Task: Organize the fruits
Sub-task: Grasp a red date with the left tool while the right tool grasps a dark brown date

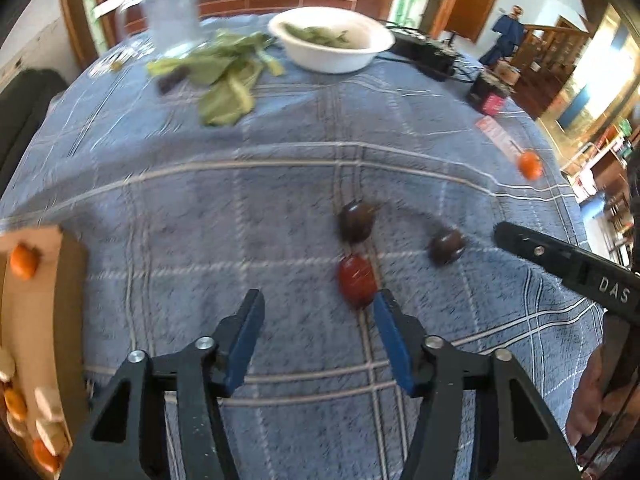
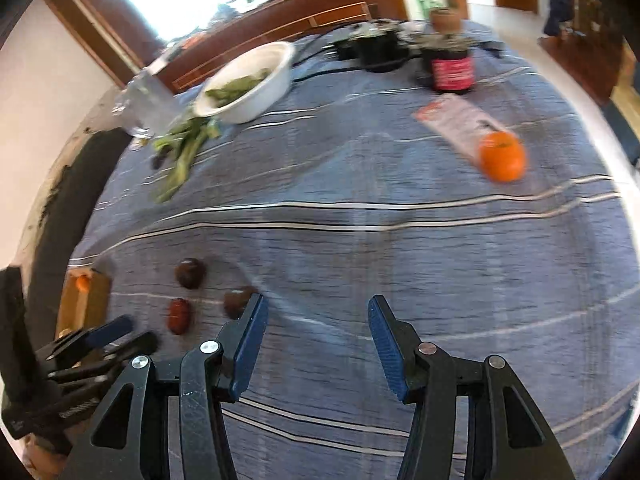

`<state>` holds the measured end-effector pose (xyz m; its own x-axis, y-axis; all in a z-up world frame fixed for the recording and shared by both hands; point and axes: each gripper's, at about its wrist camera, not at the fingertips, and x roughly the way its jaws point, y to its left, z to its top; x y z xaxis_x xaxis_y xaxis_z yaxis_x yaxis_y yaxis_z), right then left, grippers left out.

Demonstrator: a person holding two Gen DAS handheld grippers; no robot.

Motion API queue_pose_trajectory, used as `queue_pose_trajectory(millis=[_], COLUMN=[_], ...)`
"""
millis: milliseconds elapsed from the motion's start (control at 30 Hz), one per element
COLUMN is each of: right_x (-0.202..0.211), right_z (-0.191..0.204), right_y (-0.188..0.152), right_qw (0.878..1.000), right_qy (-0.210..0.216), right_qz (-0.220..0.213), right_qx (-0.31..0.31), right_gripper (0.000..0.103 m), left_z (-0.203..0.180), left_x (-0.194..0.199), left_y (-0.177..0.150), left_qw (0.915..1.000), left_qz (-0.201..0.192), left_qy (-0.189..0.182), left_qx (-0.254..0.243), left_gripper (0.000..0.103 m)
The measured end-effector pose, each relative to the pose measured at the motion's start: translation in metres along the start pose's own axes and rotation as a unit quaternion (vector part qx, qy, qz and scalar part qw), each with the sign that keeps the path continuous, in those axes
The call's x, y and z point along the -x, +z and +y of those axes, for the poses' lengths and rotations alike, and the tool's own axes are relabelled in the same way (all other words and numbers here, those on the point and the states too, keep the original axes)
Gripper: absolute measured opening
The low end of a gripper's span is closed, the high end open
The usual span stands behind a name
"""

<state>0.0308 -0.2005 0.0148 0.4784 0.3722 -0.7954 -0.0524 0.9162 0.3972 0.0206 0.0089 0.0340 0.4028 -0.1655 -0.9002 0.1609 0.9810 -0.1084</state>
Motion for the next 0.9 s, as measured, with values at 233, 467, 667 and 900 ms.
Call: queue_pose_trajectory(millis=[233,467,667,900], right_x=[-0.014,-0.027,-0.034,-0.042], right_z=[0.028,0.037,0.044,0.061], right_y=[-0.001,-0.003,-0.001,-0.004], right_qw=[0.998,0.998,0.998,0.995], right_qy=[0.056,0.052,0.029,-0.037], right_qz=[0.014,0.025,0.028,0.017], right_qx=[0.021,0.024,0.038,0.087], right_gripper=[0.056,0.056,0.050,0.031], left_z=[-0.009,-0.019,-0.002,0.012], left_x=[-0.024,-0.029,-0.023,0.007], left_y=[0.014,0.017,0.016,0.005], left_qw=[0.9994,0.9982,0.9991,0.9994], left_qz=[0.003,-0.005,0.000,-0.015], left_qy=[-0.018,-0.010,-0.030,-0.021], left_qx=[-0.031,-0.059,-0.029,-0.022], left_gripper=[0.036,0.029,0.022,0.022])
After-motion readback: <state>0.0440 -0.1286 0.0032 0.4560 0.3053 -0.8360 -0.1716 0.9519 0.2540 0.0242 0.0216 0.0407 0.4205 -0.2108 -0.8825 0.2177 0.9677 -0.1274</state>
